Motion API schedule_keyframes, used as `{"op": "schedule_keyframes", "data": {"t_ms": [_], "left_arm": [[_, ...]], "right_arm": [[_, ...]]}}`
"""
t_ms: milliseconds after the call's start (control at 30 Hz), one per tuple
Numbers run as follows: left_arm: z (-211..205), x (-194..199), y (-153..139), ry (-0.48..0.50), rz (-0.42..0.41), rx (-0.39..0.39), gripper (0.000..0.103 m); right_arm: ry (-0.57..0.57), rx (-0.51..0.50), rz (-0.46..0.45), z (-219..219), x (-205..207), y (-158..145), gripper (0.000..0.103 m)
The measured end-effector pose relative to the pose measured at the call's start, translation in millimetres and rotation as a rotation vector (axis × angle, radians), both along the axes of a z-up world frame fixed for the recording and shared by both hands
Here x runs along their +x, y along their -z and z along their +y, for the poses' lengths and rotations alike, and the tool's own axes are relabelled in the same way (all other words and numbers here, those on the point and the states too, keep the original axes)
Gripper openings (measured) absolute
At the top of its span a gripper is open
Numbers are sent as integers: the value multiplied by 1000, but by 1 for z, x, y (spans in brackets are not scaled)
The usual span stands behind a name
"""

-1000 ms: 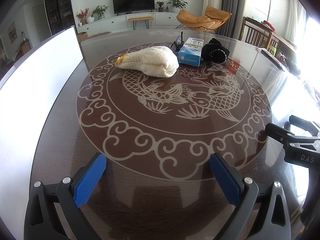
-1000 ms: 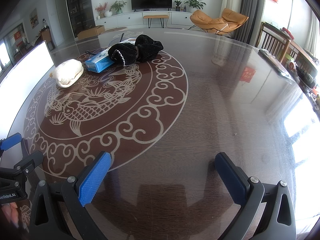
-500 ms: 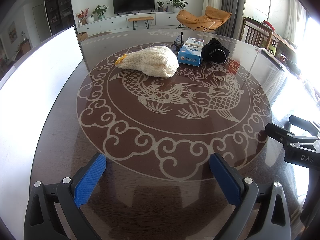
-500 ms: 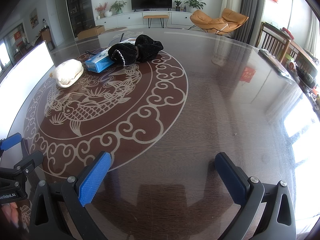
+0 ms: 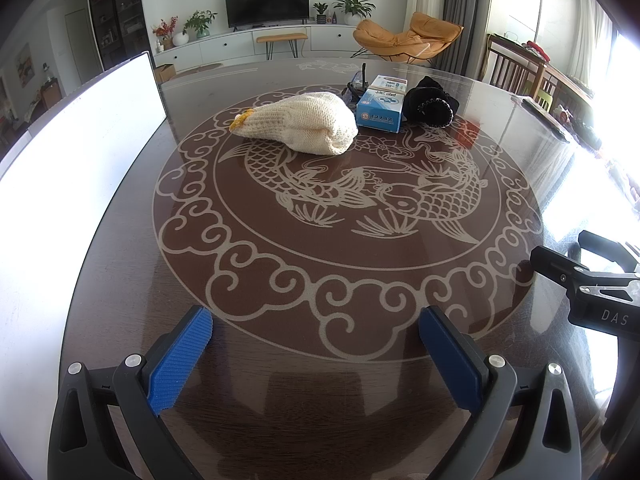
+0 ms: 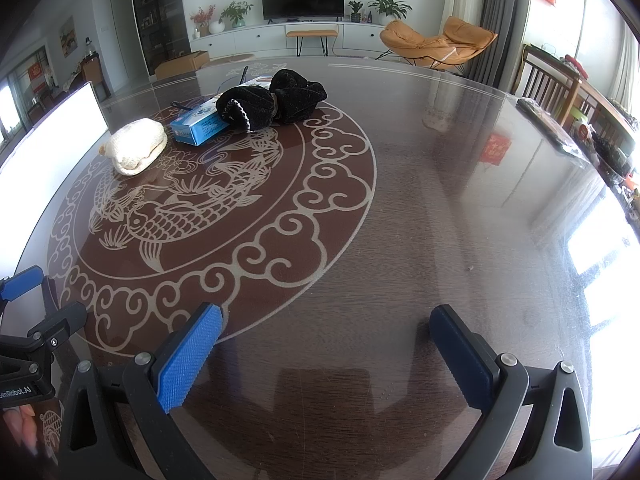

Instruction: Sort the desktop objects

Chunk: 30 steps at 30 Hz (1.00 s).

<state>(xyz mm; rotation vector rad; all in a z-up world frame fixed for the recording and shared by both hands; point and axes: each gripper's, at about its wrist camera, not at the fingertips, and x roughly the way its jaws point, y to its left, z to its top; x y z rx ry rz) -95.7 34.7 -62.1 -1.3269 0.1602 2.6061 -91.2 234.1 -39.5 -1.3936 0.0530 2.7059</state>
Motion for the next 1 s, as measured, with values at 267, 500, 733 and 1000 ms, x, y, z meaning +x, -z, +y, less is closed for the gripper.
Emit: {"op": "schedule_keyframes", "data": {"t_ms": [267,500,733,1000], "left_arm": [[0,0,0,0,0,0,103],[-1,-1,0,-8,-7,7,103],[-25,-47,-11,-131,-116,362,103],[-10,-134,-35,-332,-52,332,103]], "right_arm": [[0,0,0,0,0,0,103],[0,0,0,0,0,0,103],[0,0,0,0,0,0,103],[0,0,0,0,0,0,103]]}}
